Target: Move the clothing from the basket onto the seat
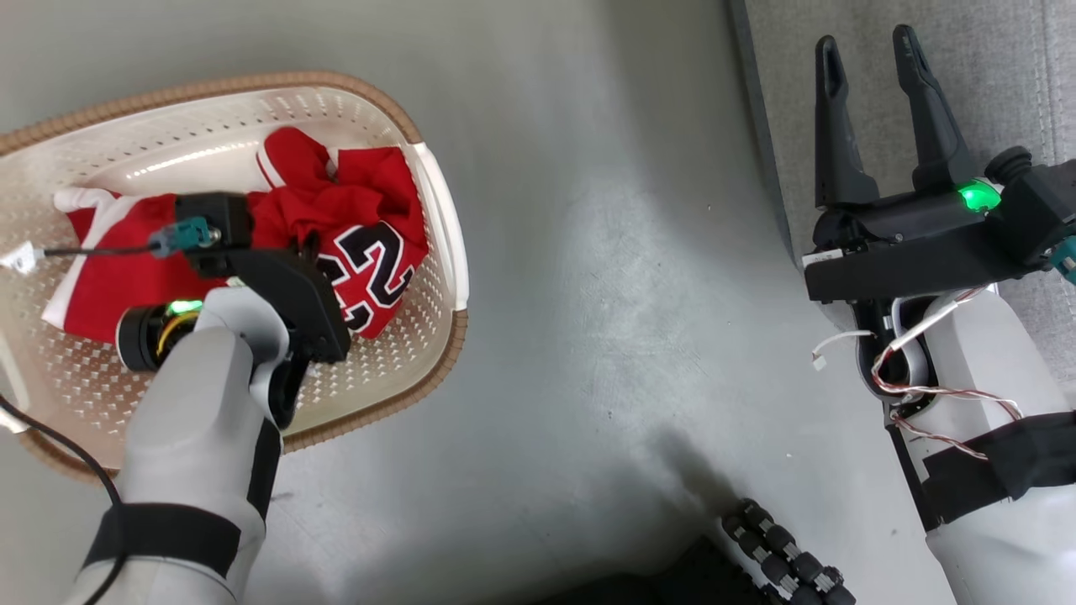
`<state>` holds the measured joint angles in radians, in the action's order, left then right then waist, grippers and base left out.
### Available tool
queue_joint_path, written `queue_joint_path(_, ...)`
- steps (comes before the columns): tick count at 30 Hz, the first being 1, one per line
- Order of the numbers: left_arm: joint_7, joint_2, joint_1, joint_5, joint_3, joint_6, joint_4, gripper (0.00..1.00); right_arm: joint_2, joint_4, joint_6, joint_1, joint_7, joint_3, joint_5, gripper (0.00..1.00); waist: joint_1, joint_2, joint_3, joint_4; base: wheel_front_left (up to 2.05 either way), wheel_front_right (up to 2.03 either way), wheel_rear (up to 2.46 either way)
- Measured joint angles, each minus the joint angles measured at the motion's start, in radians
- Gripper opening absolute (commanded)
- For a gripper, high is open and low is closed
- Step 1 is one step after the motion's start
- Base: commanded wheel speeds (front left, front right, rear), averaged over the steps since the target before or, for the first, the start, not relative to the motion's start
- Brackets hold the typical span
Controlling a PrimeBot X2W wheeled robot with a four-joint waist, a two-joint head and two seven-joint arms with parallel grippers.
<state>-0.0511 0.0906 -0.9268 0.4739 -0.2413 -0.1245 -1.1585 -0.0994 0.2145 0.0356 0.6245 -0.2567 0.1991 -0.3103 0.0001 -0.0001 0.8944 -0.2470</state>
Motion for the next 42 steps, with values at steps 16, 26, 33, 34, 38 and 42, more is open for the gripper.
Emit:
queue_joint_path(16,0.165,-0.029,0.078,0.036,-0.028,0.000,0.040,0.00,-0.009,0.056,0.026,0.000,0.000,-0.025,0.015,1.00,-0.0001,0.0000,-0.124,0.049,0.00,0.00,0.00)
queue_joint_path(26,0.257,-0.037,0.136,0.074,-0.067,0.000,0.074,0.00,-0.019,0.119,0.044,-0.004,0.000,-0.026,0.039,1.00,-0.0002,0.0000,-0.232,0.092,0.00,0.00,0.00)
queue_joint_path(33,0.283,-0.041,0.183,0.095,-0.095,0.000,0.109,0.00,-0.020,0.158,0.050,-0.032,0.000,-0.025,0.040,1.00,-0.0002,0.0000,-0.321,0.127,0.00,0.00,0.00)
queue_joint_path(34,0.283,-0.042,0.188,0.097,-0.099,0.000,0.116,0.00,-0.021,0.161,0.053,-0.036,0.000,-0.025,0.040,1.00,-0.0002,0.0000,-0.334,0.132,0.00,0.00,0.00)
queue_joint_path(38,0.292,-0.044,0.207,0.104,-0.122,0.000,0.151,0.00,-0.022,0.186,0.054,-0.055,0.000,-0.024,0.040,1.00,-0.0002,0.0000,-0.387,0.153,0.00,0.00,0.00)
queue_joint_path(42,0.294,-0.046,0.220,0.131,-0.135,0.000,0.196,0.00,-0.030,0.209,0.063,-0.090,0.000,-0.025,0.040,1.00,-0.0003,-0.0001,-0.452,0.183,0.00,0.00,0.00)
